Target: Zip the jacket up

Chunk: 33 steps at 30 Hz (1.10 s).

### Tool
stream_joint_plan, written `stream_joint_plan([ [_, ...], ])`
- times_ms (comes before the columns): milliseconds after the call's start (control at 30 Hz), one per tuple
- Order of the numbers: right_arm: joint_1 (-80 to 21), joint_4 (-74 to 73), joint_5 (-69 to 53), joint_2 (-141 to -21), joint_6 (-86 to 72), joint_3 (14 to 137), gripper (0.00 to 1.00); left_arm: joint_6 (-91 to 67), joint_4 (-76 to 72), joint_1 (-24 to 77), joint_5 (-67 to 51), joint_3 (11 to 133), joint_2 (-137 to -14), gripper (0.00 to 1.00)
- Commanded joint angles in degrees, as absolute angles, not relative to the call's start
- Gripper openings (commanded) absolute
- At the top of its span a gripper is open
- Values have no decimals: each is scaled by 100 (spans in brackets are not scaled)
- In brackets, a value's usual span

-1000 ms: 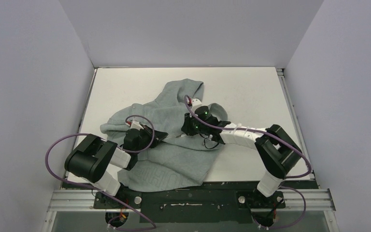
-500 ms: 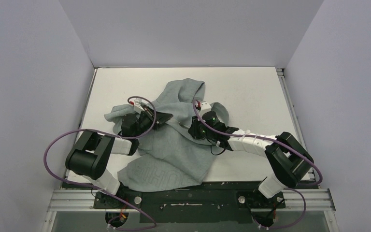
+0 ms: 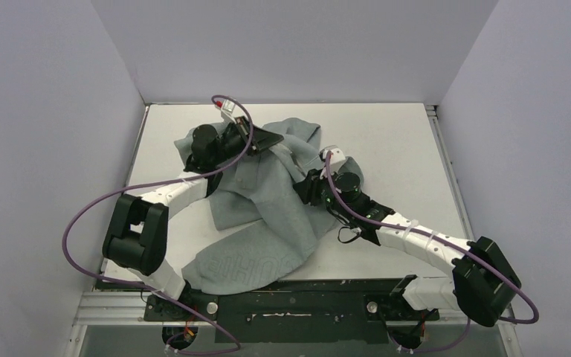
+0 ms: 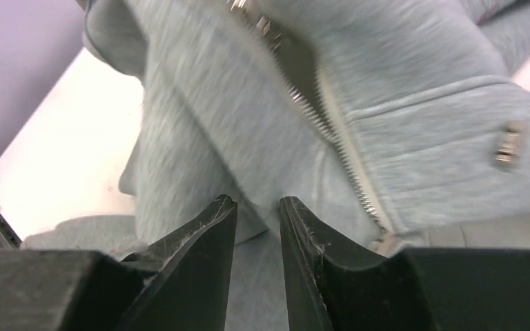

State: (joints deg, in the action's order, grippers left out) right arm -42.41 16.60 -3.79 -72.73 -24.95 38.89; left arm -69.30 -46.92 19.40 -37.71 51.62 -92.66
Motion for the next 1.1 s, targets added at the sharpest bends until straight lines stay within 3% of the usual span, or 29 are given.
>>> stream_joint_plan([
  [0, -4183, 2078, -696, -7184, -2174, 4141, 31, -6401, -4227, 1951, -4177, 6744, -9466, 0],
  [333, -3736, 3265, -985, -8537, -1862, 5091, 28, -6692, -3525, 2083, -4750, 10003, -10766, 0],
  [533, -3722, 3460, -1386, -9269, -1548, 6149, 27, -7817, -4427, 2188, -5041, 11147, -11322, 0],
  [767, -3911, 2972, -1798, -7323, -1664, 5082, 31, -7309, -4527, 1954, -5503, 9826, -10730, 0],
  [933, -3891, 2068, -934, -5672, -2125, 4348, 33, -7266, -4957, 1898, -5771, 8908, -10468, 0],
  [1067, -3809, 1357, -443, -5390, -2380, 4156, 29, -7465, -5367, 1906, -5802, 8579, -10405, 0],
])
